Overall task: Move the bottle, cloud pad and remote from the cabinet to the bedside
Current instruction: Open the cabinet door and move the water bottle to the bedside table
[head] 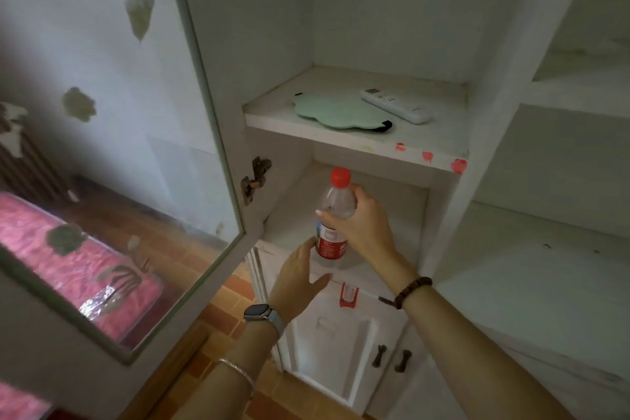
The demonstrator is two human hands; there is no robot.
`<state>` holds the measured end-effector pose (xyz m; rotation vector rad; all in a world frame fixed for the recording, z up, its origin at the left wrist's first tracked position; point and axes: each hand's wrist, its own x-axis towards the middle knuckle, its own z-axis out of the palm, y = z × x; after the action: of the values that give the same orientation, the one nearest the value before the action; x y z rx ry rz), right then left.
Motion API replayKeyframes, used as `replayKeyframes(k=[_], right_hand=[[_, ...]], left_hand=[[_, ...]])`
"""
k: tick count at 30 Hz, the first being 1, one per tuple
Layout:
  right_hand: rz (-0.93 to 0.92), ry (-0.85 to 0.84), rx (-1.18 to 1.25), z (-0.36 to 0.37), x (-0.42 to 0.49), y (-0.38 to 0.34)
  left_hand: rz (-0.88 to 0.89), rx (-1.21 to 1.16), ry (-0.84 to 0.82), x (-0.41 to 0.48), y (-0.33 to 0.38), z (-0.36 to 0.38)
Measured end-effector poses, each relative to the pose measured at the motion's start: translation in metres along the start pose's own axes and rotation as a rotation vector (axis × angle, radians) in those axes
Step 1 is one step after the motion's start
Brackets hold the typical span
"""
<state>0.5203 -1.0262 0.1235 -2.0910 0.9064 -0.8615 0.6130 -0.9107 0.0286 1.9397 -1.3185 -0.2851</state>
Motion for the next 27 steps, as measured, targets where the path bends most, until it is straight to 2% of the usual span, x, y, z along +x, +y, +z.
replayKeyframes(k=[12, 20, 27], right_hand=[[-0.152, -0.182, 0.059, -0.032, -0.099, -0.025], [-0.219, -0.384, 0.203, -0.036, -0.191, -0.044], [-0.347, -0.568, 0.271, -0.012, -0.261, -0.079]], left_hand=[[-0.146, 0.1, 0.111, -0.14, 0.051, 0.008], [-0.319, 0.084, 0.273, -0.251, 0.096, 0.02], [-0.418, 0.152, 0.414, -0.348, 0.105, 0.007]])
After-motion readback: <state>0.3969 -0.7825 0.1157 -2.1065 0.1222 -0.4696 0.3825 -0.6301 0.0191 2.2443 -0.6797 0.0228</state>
